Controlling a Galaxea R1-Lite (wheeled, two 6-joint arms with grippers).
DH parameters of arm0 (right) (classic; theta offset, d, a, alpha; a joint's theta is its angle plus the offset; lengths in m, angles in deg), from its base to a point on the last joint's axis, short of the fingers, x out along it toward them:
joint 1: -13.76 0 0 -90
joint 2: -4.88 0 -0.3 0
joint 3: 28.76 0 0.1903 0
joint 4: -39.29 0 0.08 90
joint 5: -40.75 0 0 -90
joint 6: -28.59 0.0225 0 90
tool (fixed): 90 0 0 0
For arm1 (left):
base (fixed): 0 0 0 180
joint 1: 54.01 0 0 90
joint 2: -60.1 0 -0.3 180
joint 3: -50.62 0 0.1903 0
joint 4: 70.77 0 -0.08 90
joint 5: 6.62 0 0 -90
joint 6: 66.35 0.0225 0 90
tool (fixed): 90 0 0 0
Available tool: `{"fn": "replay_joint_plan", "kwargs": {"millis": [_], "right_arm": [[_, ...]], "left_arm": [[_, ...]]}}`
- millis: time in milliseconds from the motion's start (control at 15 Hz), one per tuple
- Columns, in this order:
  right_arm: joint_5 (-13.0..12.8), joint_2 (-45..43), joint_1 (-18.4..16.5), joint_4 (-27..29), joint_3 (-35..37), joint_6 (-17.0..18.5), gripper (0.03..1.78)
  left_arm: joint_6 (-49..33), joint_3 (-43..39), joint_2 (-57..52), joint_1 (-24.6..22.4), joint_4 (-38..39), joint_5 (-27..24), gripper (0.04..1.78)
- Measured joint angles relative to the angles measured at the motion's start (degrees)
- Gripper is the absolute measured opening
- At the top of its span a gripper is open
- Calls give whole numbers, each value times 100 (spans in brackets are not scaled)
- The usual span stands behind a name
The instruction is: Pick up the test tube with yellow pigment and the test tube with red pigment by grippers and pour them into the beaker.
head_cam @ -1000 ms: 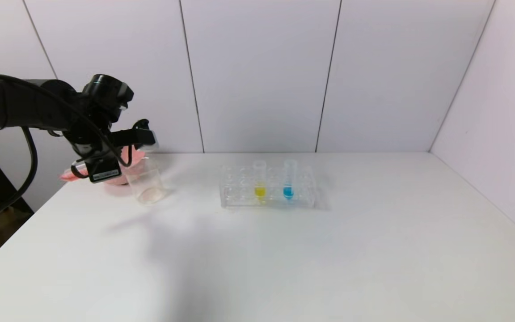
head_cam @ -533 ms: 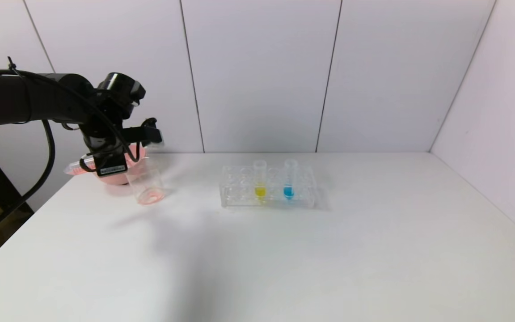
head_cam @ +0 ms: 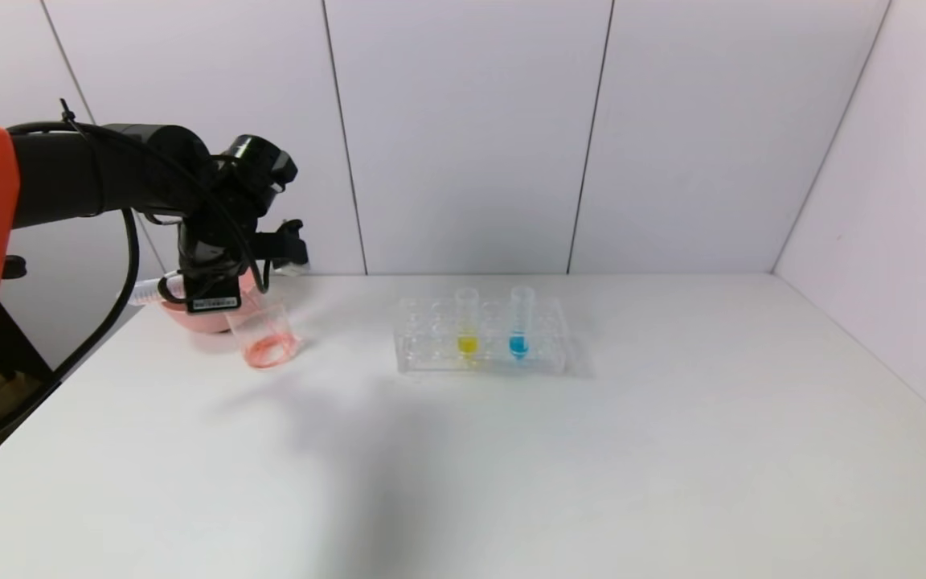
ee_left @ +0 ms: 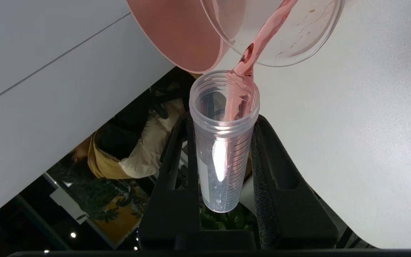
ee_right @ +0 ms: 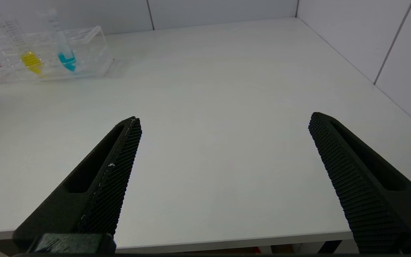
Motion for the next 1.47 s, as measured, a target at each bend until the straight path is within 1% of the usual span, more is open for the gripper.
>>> {"fn": "replay_joint_plan", "kwargs": {"millis": [133, 333, 800, 1000, 1067, 1200, 1333, 1467], "right_arm": [[0, 0, 0, 0, 0, 2, 171], [0, 0, 0, -2, 0, 2, 171], [2, 0, 0, -2, 0, 2, 171], [0, 0, 0, -2, 0, 2, 171], [0, 0, 0, -2, 0, 2, 171], [0, 0, 0, -2, 0, 2, 171], [2, 0, 0, 0, 0, 2, 171], [0, 0, 0, -2, 0, 2, 171]], "left_arm": [[5, 88, 50, 108, -100, 352, 44], [0, 116, 116, 234, -141, 579, 44], [-35, 118, 155, 246, -180, 634, 44], [-146, 99, 78, 223, -177, 568, 44], [-260, 85, 11, 188, -149, 466, 44], [-689, 93, -162, 83, -89, -35, 44], [-1401, 107, -355, -68, 22, -645, 44], [-2387, 93, -518, -197, 245, -1179, 44]]}}
